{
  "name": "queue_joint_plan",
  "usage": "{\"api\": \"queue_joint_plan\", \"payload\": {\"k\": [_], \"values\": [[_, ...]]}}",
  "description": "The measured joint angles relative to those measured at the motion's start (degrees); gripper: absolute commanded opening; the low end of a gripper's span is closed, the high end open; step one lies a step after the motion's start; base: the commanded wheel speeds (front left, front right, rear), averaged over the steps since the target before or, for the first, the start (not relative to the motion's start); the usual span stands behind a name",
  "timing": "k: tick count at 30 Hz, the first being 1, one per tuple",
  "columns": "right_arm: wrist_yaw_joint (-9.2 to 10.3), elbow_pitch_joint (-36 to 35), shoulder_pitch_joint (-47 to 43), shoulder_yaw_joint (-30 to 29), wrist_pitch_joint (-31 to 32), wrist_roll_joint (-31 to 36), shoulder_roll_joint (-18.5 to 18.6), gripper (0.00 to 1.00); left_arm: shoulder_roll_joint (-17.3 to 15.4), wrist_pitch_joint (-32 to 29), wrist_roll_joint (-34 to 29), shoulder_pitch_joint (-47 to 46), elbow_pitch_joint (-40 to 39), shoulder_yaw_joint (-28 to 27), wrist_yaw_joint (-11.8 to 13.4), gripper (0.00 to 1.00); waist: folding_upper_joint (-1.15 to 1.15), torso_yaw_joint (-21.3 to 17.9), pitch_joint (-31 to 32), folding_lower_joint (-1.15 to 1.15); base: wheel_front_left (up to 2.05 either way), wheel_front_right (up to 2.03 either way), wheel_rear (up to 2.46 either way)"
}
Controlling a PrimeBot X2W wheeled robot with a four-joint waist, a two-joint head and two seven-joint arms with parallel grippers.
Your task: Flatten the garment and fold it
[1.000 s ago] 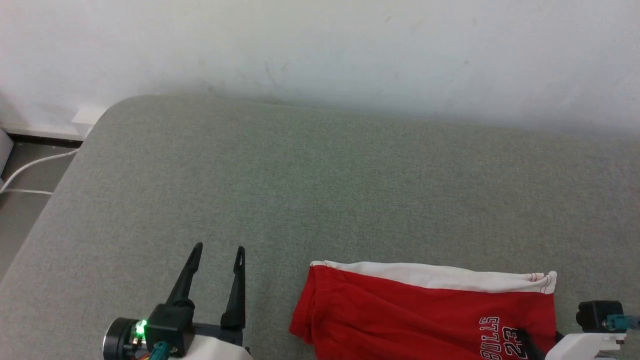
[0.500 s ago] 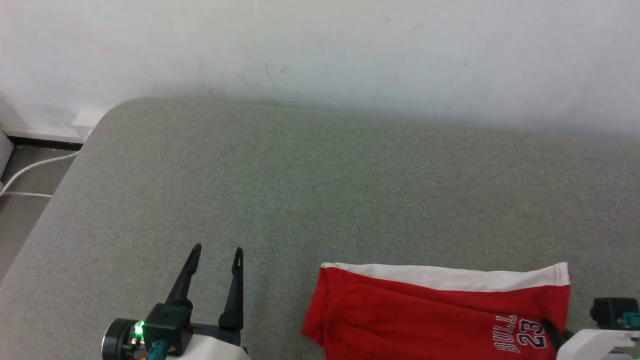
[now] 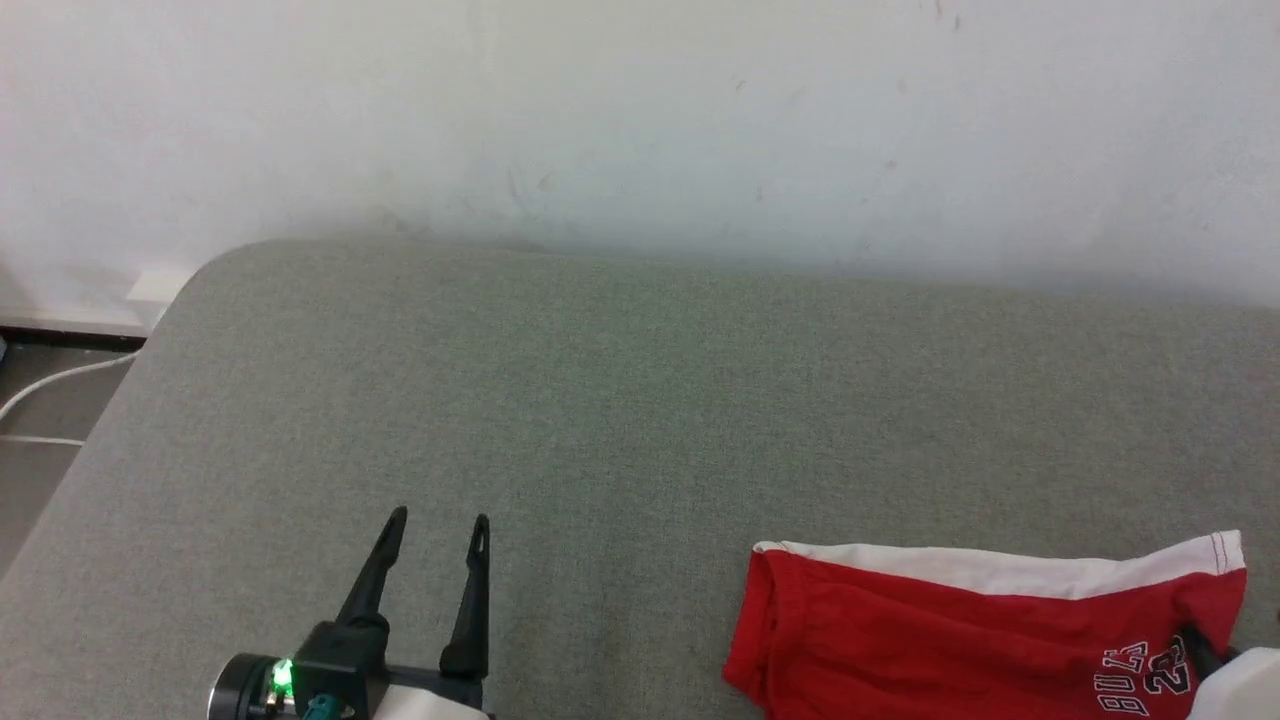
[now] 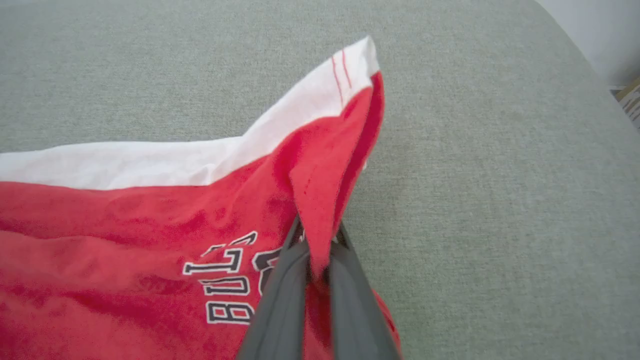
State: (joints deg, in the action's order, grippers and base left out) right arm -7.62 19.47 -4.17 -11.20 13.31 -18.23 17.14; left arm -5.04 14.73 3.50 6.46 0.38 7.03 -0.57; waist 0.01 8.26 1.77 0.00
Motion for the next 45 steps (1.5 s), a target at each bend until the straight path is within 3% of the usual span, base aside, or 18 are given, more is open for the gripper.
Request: {"api": "queue_joint_plan", "payload": {"k": [12, 19, 26, 40, 43, 45], "values": [[0.01, -18.44, -4.5, 11.04, 10.38, -4.65, -4.7, 0.0, 0.33, 0.0, -0.18, 1.53, 0.55, -1.12, -1.49, 1.0, 0.0, 0.82, 2.85, 0.0, 0.0, 0.0, 0.0], [0.01, -22.53, -4.09, 16.46, 14.16, -6.08, -9.4, 0.0, 0.7, 0.0, -0.51, 1.62, 0.4, -1.24, -1.87, 1.0, 0.0, 2.82, 3.03, -0.01, 0.0, 0.0, 0.0], [0.02, -19.6, -1.33, 20.63, 15.16, -5.23, -12.47, 0.0, 0.89, 0.0, -0.58, 1.62, 0.37, -1.24, -1.94, 1.0, 0.0, 4.78, 2.4, -0.01, 0.0, 0.0, 0.0], [0.02, -1.48, 6.53, 28.39, 9.96, 0.76, -13.44, 0.0, 1.37, 0.0, -0.6, 0.53, 1.1, 0.03, -2.0, 1.0, 0.0, 7.51, -0.58, 0.0, 0.0, 0.0, 0.0], [0.02, 0.44, 7.67, 31.19, 8.37, 1.08, -13.24, 1.0, 1.44, 0.0, -0.59, 0.31, 1.62, 0.01, -2.0, 1.0, 0.0, 7.55, -0.56, 0.0, 0.0, 0.0, 0.0], [0.02, 0.91, 8.29, 32.99, 7.55, 0.64, -13.19, 1.0, 1.46, 0.0, -0.59, 0.22, 2.05, -0.07, -2.0, 1.0, 0.0, 7.35, -0.25, 0.0, 0.0, 0.0, 0.0]]}}
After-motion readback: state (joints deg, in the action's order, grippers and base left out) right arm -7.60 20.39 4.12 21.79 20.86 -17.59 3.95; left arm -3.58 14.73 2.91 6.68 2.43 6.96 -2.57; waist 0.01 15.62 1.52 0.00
